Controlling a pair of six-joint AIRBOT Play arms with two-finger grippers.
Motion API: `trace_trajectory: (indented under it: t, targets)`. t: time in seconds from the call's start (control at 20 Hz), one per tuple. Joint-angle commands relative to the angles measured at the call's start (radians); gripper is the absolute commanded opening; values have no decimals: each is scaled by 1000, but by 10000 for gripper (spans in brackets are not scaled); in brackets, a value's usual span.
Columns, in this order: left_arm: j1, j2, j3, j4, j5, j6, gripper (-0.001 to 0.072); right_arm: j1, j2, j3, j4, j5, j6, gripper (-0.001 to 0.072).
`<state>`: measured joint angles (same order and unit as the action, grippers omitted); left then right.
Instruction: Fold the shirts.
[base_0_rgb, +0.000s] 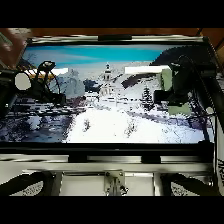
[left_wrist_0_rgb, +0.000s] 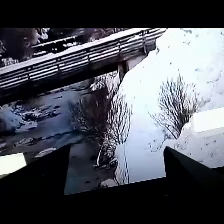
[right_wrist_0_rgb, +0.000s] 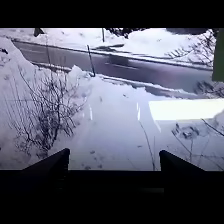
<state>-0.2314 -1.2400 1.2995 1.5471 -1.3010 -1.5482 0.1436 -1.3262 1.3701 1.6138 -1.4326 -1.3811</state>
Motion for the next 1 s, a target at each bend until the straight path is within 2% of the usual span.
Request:
trace_trajectory:
  t: [0.0, 0.7, 0.95]
  targets:
    - [0, 0, 0, 0, 0, 0, 712, 1, 0, 1, 0, 0, 0, 663]
    - [0, 0, 0, -3, 1, -2, 712, 1, 0, 1, 1, 1, 1, 663]
    - [0, -18, -1, -107, 141, -88, 713, 1, 0, 1, -19, 10, 3, 662]
